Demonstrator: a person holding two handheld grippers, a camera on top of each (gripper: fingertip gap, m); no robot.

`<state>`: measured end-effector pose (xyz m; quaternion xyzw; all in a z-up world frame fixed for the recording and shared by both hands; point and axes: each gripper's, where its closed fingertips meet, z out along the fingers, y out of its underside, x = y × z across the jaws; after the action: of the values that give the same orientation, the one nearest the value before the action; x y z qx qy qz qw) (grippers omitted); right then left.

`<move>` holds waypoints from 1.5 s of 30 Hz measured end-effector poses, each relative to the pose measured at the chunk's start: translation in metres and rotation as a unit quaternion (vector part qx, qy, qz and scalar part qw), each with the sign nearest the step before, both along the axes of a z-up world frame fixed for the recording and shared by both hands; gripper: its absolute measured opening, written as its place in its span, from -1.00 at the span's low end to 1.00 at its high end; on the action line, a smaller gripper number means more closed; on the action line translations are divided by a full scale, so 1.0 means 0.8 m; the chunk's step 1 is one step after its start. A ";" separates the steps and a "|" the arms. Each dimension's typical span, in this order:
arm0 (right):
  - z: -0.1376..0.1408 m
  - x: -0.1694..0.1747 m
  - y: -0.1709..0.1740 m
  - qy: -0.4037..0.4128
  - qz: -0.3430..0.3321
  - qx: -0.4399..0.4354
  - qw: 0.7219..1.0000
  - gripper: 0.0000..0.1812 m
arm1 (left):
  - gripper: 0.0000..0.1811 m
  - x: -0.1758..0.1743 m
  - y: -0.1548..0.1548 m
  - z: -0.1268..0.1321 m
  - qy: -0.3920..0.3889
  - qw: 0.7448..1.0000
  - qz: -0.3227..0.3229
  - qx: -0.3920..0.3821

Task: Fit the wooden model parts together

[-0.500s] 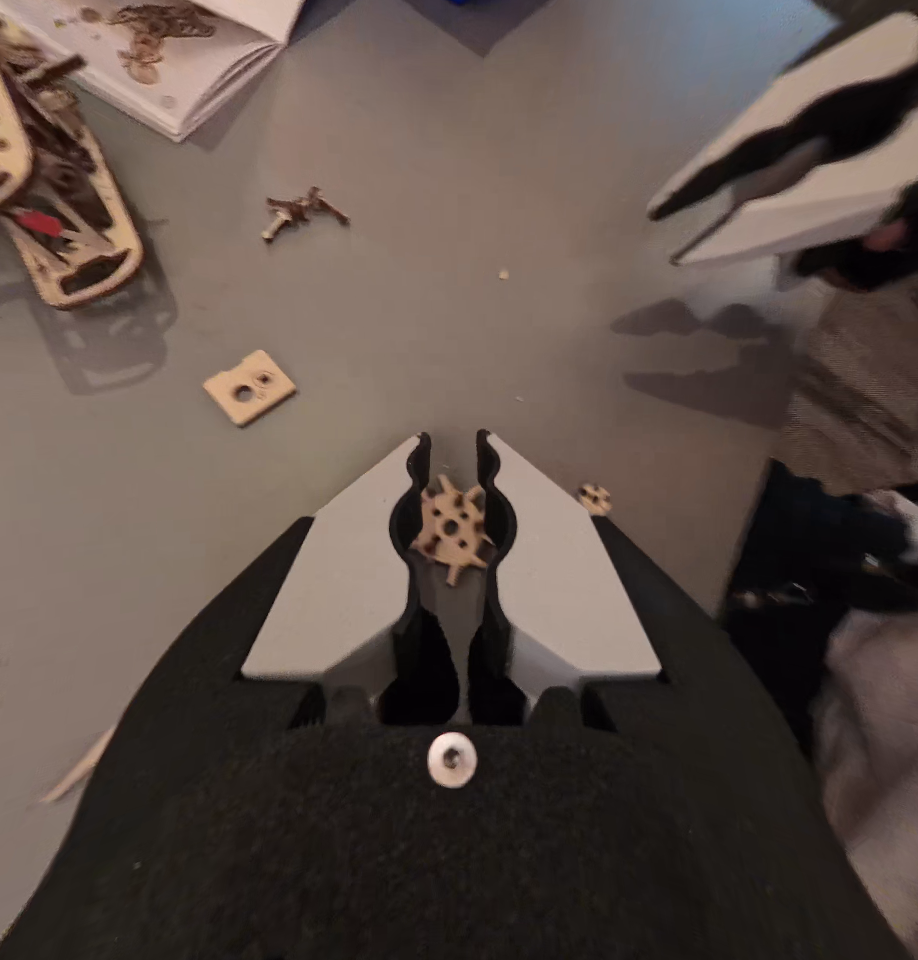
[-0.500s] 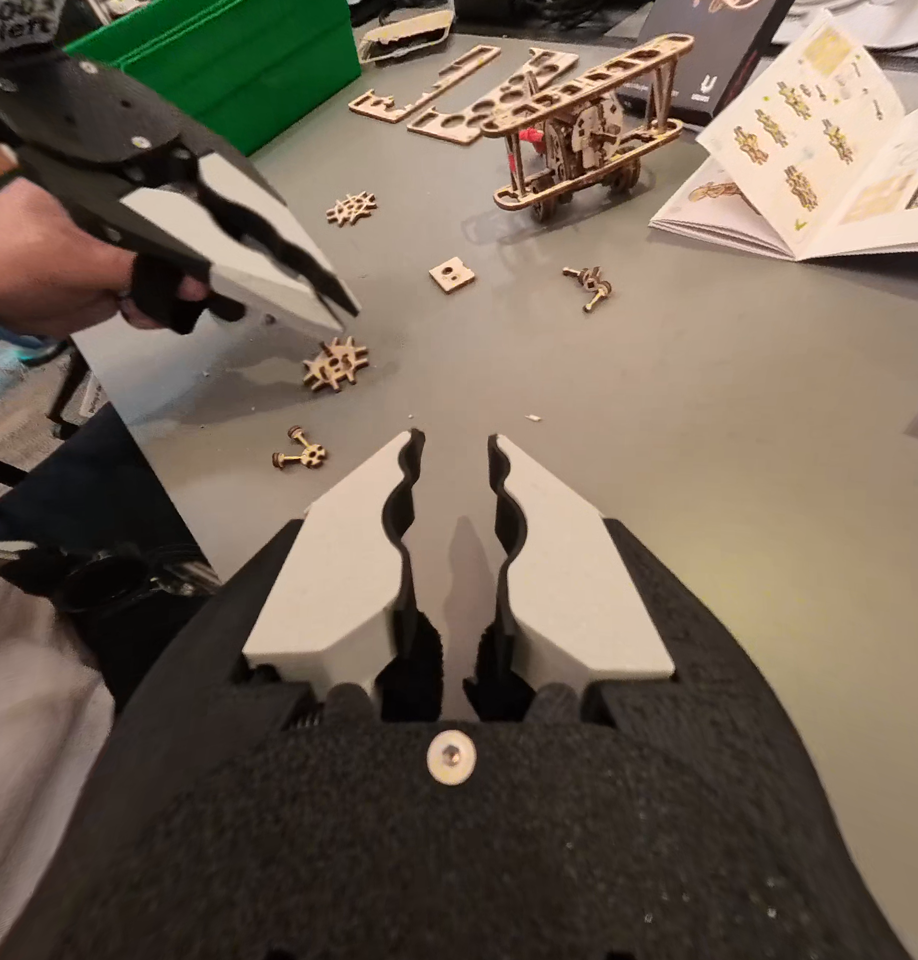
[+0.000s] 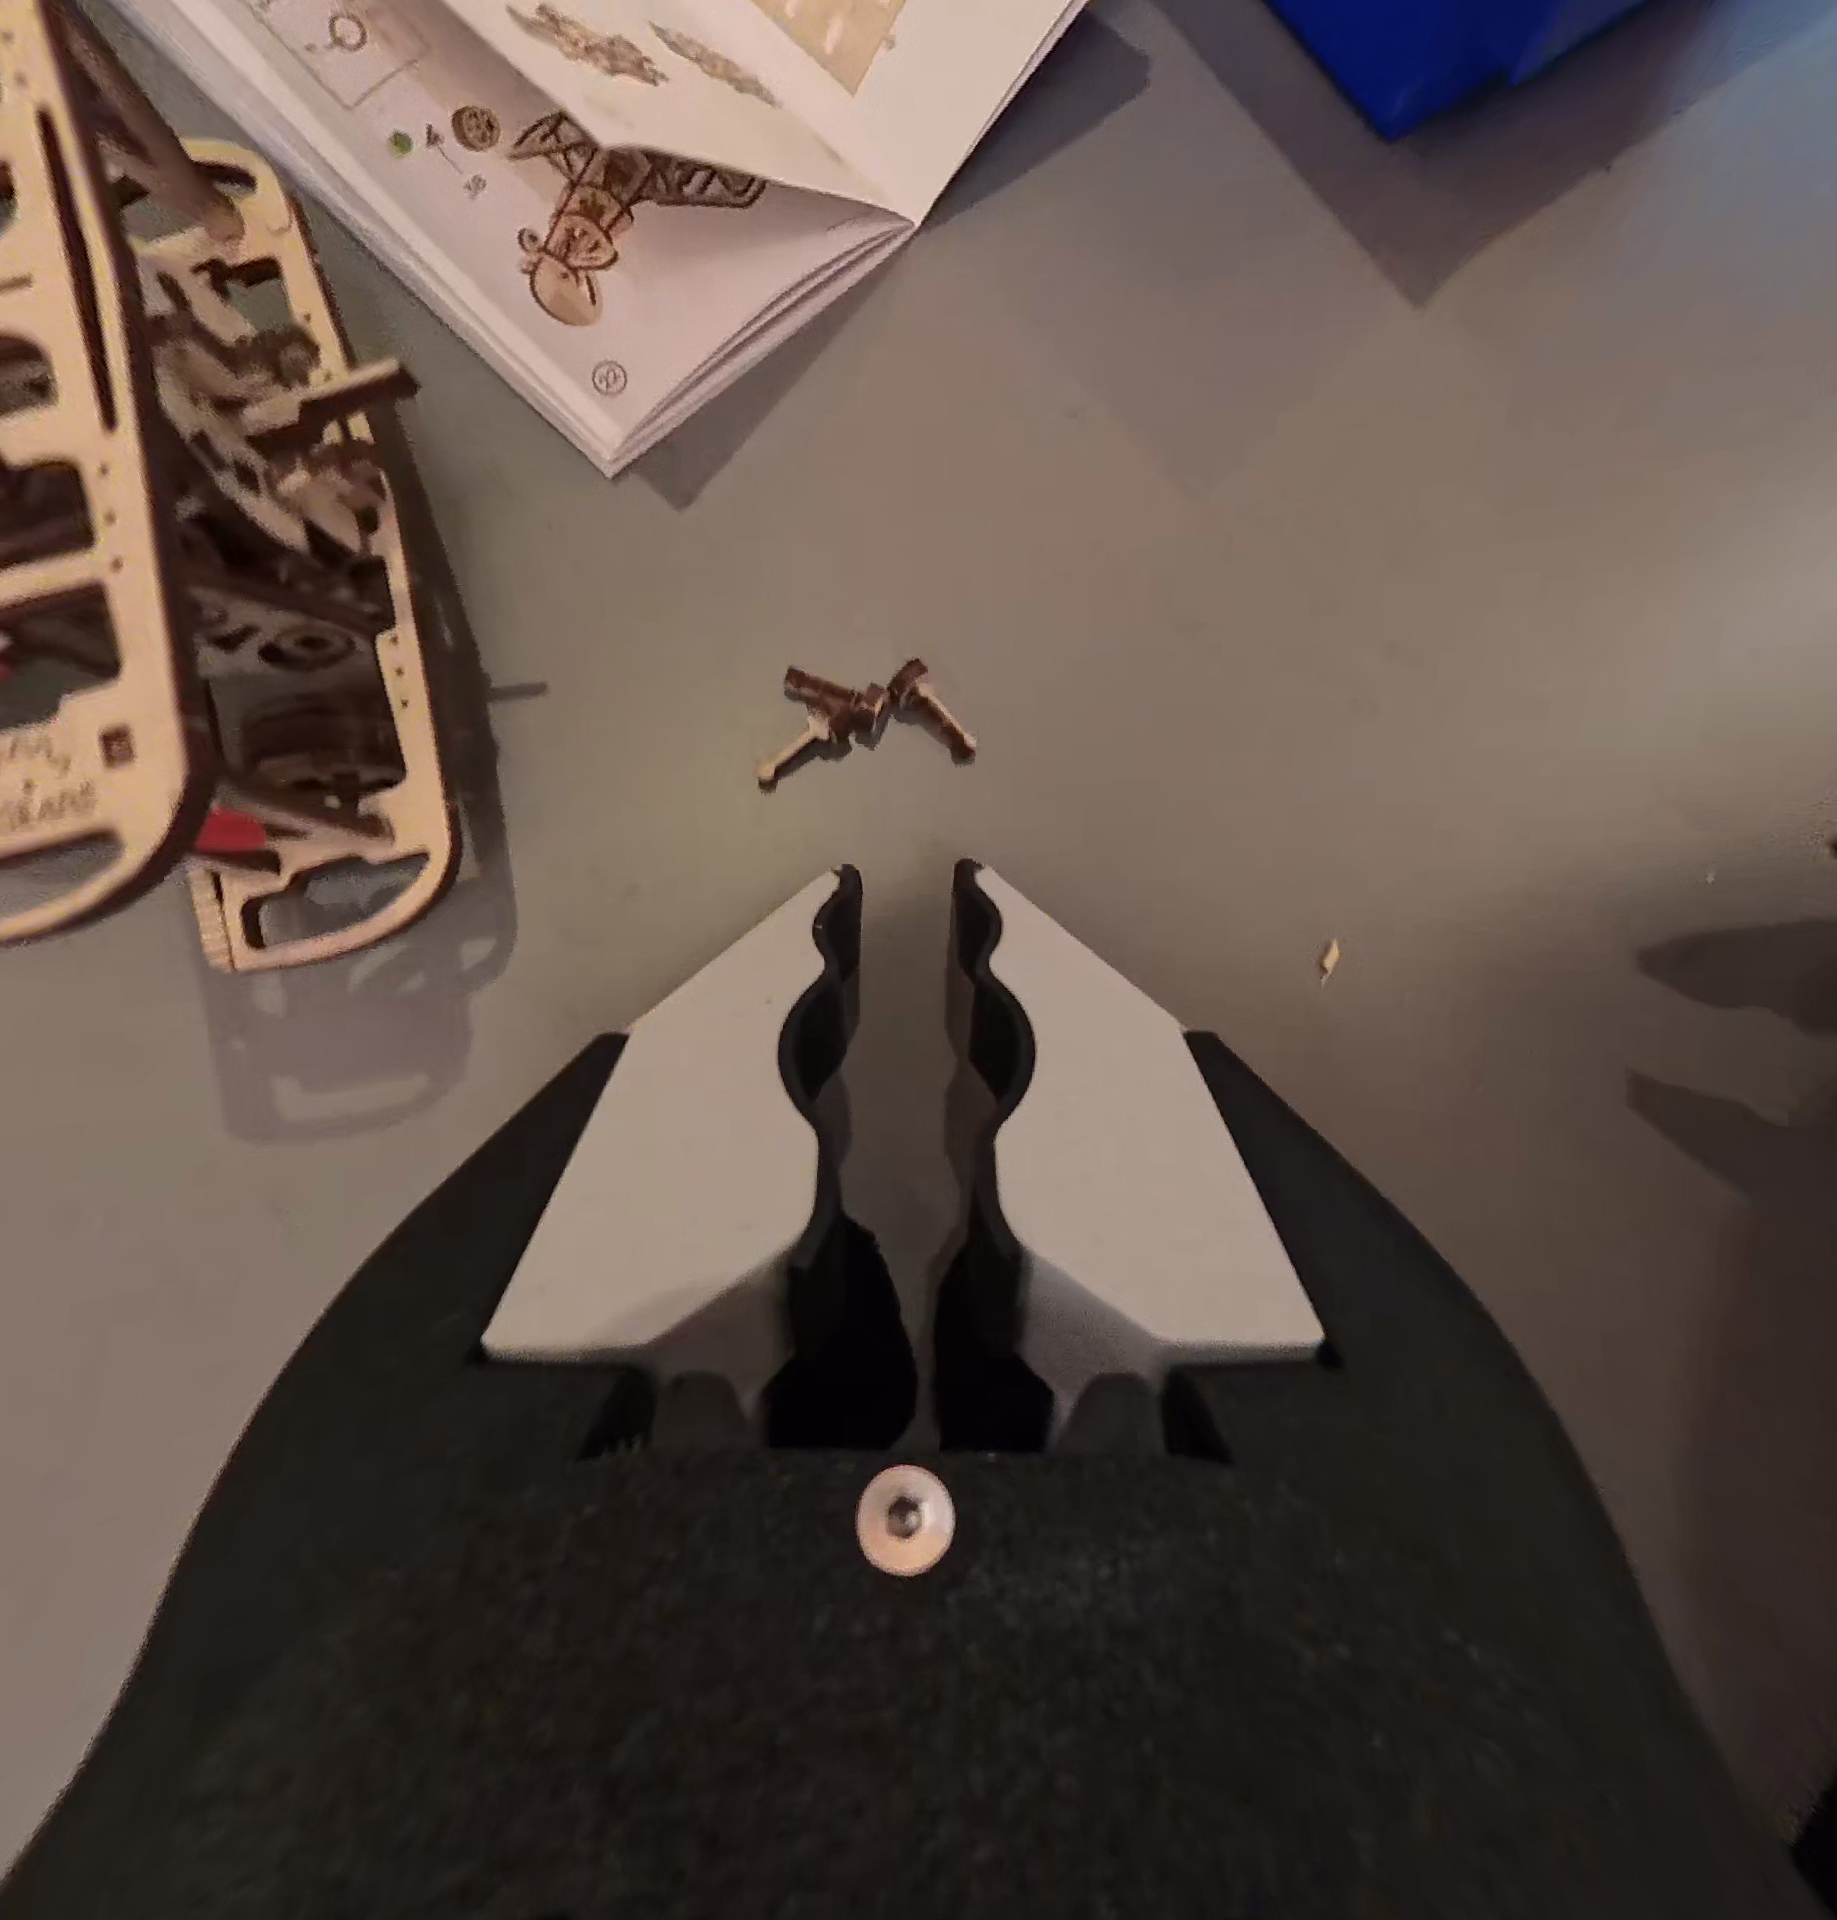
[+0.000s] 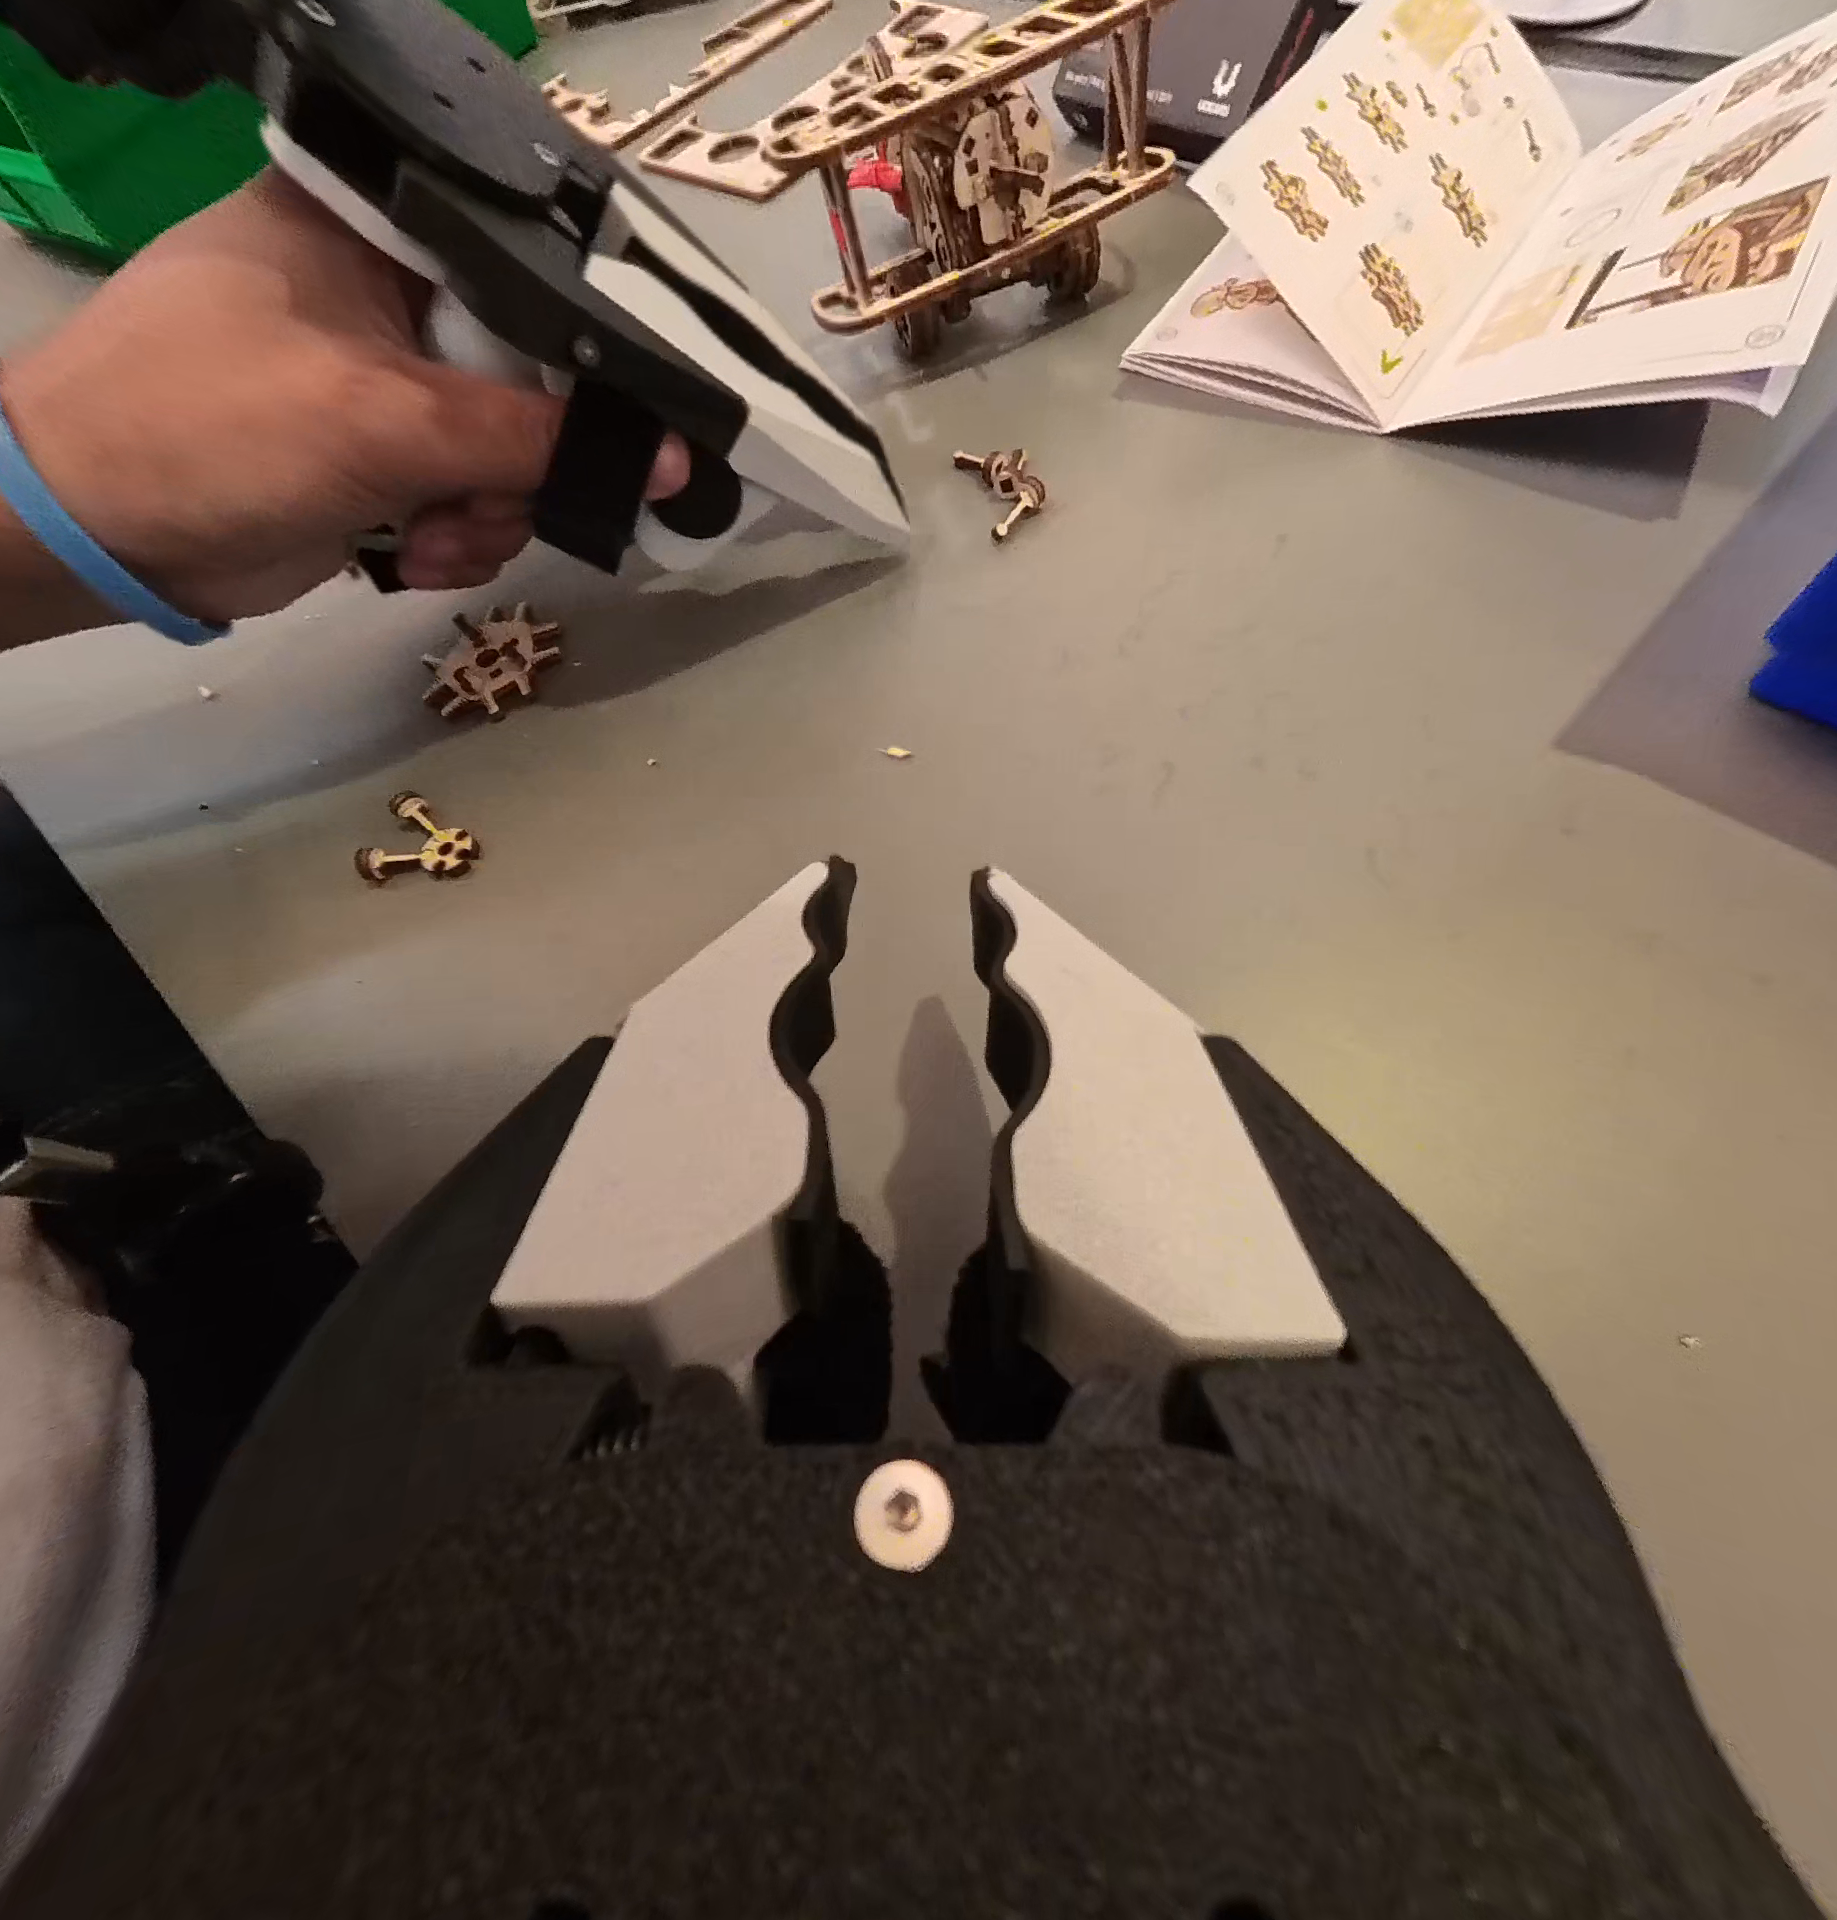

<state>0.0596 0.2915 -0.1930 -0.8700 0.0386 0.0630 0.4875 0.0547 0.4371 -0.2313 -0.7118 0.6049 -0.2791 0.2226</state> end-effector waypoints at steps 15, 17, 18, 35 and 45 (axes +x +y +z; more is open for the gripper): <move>-0.004 0.012 -0.004 0.030 -0.013 0.002 0.999 -0.77 | -1.00 0.041 0.003 -0.004 0.008 0.998 -0.030 0.063; -0.004 0.013 -0.004 0.035 -0.014 0.004 0.999 -0.77 | -1.00 0.042 -0.002 -0.003 0.011 0.996 -0.047 0.070; -0.004 0.013 -0.004 0.039 -0.014 0.005 0.999 -0.77 | -1.00 0.042 -0.007 -0.002 0.007 0.996 -0.060 0.069; -0.001 -0.007 0.003 0.001 0.006 -0.009 1.000 -0.80 | -0.88 -0.053 0.056 0.074 -0.032 0.988 -0.112 0.106; -0.009 -0.026 0.014 -0.023 0.027 -0.027 0.999 -0.83 | -0.82 -0.097 0.048 0.079 -0.064 0.985 -0.118 0.111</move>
<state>0.0388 0.3027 -0.1999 -0.8848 0.0055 0.0549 0.4627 -0.0231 0.4755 -0.1683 -0.5869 0.6966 -0.2791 0.3039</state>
